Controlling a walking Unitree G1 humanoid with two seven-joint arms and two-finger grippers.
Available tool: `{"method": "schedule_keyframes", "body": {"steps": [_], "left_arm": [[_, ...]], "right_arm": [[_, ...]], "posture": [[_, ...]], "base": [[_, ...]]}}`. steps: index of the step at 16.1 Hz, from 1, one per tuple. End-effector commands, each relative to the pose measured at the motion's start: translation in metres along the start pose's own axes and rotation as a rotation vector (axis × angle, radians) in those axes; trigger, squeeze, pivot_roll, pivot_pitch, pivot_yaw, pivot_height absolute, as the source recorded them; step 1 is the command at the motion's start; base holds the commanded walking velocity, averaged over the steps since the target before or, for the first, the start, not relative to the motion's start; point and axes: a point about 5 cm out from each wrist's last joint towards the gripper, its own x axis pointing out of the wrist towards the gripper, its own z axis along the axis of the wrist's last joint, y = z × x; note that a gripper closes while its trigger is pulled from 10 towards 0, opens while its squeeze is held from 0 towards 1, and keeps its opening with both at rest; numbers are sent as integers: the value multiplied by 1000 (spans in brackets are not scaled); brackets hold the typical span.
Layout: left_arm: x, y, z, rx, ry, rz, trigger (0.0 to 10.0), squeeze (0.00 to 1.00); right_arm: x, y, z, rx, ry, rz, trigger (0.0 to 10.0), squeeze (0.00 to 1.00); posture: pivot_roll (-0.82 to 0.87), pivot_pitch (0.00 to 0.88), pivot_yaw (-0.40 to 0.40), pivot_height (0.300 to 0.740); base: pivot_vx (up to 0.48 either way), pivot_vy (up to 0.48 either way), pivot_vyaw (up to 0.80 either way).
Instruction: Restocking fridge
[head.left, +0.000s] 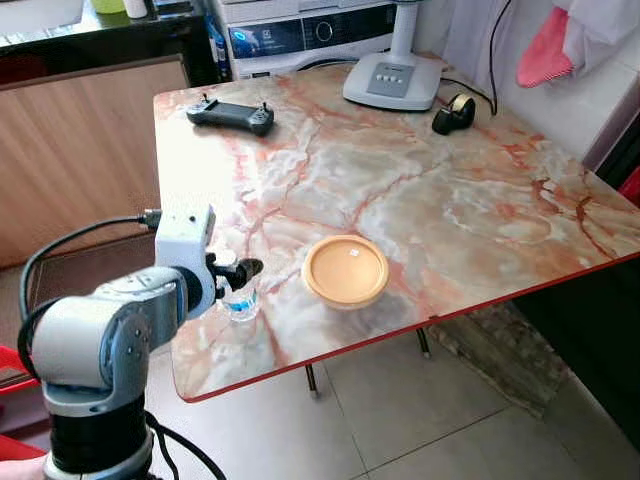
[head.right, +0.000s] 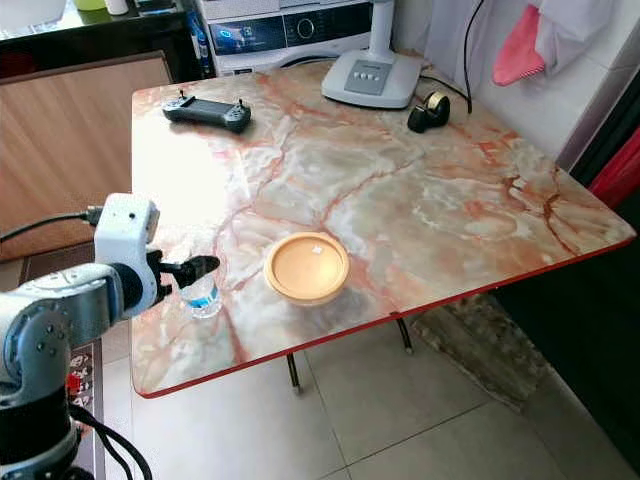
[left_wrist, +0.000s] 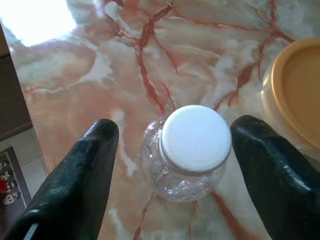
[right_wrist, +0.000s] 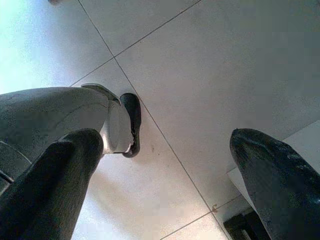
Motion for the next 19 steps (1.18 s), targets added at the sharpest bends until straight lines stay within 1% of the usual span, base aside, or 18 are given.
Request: {"method": "schedule_keyframes", "body": {"steps": [1, 2, 3, 6, 9, 14, 16, 18, 19], "left_arm": [[1, 3, -2, -4, 10, 29, 3569, 0], [1, 5, -2, -10, 0, 41, 1647, 0], [0, 6, -1, -10, -9, 49, 0, 0], [-1, 9, 4, -9, -32, 68, 0, 0], [-1, 7, 2, -4, -28, 62, 0, 0], [2, 6, -6, -7, 7, 54, 0, 0], [3, 8, -10, 9, 27, 69, 0, 0], [3, 11, -12, 45, 38, 99, 3137, 0], [4, 12, -14, 37, 40, 101, 10000, 0]], "right_arm": [[-2, -3, -7, 1, 27, -7, 10000, 0], [-2, -3, -6, -1, 27, -8, 10000, 0], [-2, -3, -6, 0, 26, -8, 10000, 0], [-2, -3, -6, -1, 27, -8, 10000, 0], [-2, -3, -6, -3, 28, -8, 10000, 0], [-2, -2, -6, -7, 30, -6, 10000, 0], [-2, -2, -6, -14, 33, -5, 10000, 0], [-2, -2, -6, -18, 35, -5, 10000, 0], [-2, -3, -6, -20, 36, -5, 10000, 0]], "posture": [[107, 99, -7, 740], [107, 100, -7, 740], [107, 100, -7, 740], [110, 97, -9, 740], [110, 98, -9, 740], [106, 99, -7, 740], [107, 97, -7, 740], [107, 97, -7, 740], [106, 98, -8, 740]], "base": [[0, 0, 0], [0, 0, 0], [0, 0, 0], [0, 0, 0], [0, 0, 0], [0, 0, 0], [0, 0, 0], [0, 0, 0], [0, 0, 0]]}}
